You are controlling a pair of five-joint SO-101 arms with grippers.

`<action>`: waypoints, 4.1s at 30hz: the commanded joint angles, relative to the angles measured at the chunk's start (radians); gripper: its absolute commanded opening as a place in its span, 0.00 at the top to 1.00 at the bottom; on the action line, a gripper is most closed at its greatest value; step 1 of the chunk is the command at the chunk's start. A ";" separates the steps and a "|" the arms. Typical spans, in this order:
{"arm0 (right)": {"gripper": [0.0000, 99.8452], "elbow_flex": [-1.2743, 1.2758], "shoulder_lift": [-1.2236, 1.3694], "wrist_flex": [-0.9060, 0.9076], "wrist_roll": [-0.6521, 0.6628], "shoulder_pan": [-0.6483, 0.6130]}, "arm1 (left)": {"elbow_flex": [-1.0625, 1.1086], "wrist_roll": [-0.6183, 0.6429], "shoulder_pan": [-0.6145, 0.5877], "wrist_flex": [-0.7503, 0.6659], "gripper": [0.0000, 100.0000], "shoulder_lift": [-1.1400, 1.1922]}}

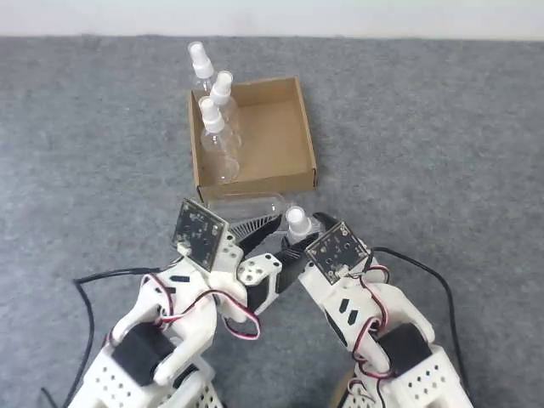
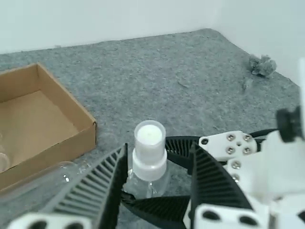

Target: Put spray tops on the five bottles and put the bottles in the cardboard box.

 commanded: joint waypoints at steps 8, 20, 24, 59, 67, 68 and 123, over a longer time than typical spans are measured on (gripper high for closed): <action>0.99 -0.029 -0.019 -0.015 -0.009 0.022 | -0.094 0.101 -0.008 0.063 0.81 -0.017; 0.99 0.006 -0.021 -0.070 0.000 0.081 | -0.021 0.114 -0.212 0.080 0.81 -0.338; 0.99 0.006 -0.021 -0.079 0.000 0.088 | -0.007 0.114 -0.304 0.077 0.81 -0.304; 0.99 -0.232 -0.010 -0.079 0.002 0.044 | 0.302 0.163 -0.661 -0.292 0.99 -0.304; 0.99 -0.342 -0.008 -0.185 0.000 0.039 | 0.302 0.161 -0.663 -0.292 0.99 -0.304; 0.99 -0.342 -0.008 -0.213 0.000 0.039 | 0.302 0.161 -0.663 -0.292 0.99 -0.304; 0.99 -1.217 1.546 -0.696 -0.175 0.168 | 0.349 0.164 -0.859 -0.423 0.98 -0.304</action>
